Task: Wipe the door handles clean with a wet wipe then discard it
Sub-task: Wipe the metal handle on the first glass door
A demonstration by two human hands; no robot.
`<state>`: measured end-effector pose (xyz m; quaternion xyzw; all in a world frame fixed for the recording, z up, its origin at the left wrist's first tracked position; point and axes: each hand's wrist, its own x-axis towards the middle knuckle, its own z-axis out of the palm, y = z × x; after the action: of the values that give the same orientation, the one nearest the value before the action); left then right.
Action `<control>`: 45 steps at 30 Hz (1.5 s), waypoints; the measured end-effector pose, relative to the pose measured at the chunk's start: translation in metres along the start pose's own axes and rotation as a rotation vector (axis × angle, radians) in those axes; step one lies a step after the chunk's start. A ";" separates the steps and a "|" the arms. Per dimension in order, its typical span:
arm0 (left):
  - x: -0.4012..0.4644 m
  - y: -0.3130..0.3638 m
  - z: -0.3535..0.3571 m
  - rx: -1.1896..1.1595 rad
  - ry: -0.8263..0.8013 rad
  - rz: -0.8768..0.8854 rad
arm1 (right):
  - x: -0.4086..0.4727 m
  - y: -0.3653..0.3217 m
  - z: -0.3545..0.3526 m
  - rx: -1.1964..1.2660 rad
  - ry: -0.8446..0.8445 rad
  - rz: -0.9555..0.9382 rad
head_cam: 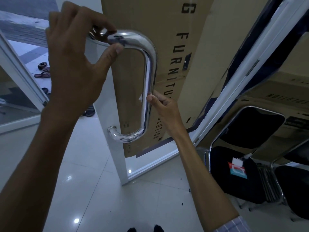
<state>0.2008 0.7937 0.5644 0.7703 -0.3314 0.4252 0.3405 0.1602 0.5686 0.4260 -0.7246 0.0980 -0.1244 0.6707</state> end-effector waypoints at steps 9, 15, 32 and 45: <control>0.000 0.002 0.001 -0.004 0.004 -0.036 | -0.018 0.078 0.018 -0.062 0.014 0.181; 0.001 0.007 0.000 -0.003 0.001 -0.050 | -0.030 0.084 0.026 -0.041 0.074 0.210; -0.094 0.037 0.031 -0.181 0.076 -0.189 | -0.065 0.068 0.007 0.006 0.318 0.149; -0.145 0.044 0.080 -0.789 -0.550 -1.097 | -0.092 -0.005 0.006 0.029 0.121 0.073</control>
<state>0.1396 0.7371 0.4148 0.7245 -0.0997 -0.1668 0.6613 0.0744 0.6034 0.4258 -0.7019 0.1628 -0.1450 0.6780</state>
